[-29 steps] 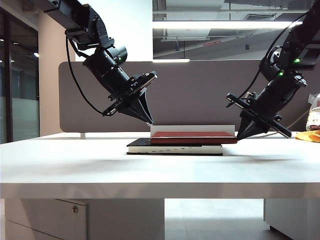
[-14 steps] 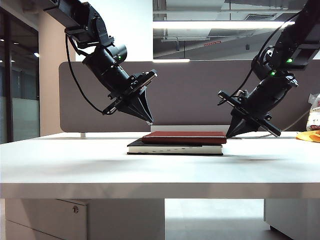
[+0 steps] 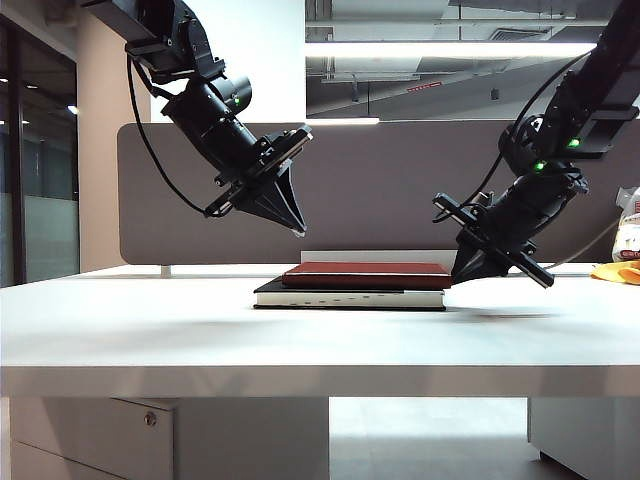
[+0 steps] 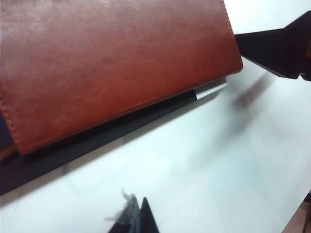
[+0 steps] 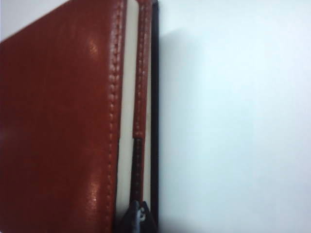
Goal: Pick up the red book and place it on top of the black book.
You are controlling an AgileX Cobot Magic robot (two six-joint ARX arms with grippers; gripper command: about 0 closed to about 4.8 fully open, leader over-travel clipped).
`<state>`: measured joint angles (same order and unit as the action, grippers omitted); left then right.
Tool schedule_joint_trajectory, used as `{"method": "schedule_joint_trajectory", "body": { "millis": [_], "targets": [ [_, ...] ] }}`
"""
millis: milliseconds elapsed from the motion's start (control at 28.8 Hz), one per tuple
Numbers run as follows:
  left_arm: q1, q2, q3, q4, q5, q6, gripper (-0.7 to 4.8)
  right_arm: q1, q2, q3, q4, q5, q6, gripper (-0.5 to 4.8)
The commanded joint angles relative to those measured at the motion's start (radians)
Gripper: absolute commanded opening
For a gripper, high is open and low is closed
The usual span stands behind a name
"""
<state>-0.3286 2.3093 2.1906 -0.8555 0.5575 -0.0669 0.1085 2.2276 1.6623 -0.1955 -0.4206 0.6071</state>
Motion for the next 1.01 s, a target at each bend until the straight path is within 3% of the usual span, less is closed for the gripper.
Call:
{"method": "schedule_joint_trajectory", "body": {
  "millis": [35,1008],
  "targets": [
    [0.000,-0.014,0.005,0.010,0.008,0.007,-0.06,0.001,0.000,0.002,0.040,0.024,0.019,-0.02],
    [0.000,-0.014,0.007,0.008,0.008,0.007,-0.06,0.022,0.000,0.003,0.051,-0.051,0.034,-0.02]
  ]
}}
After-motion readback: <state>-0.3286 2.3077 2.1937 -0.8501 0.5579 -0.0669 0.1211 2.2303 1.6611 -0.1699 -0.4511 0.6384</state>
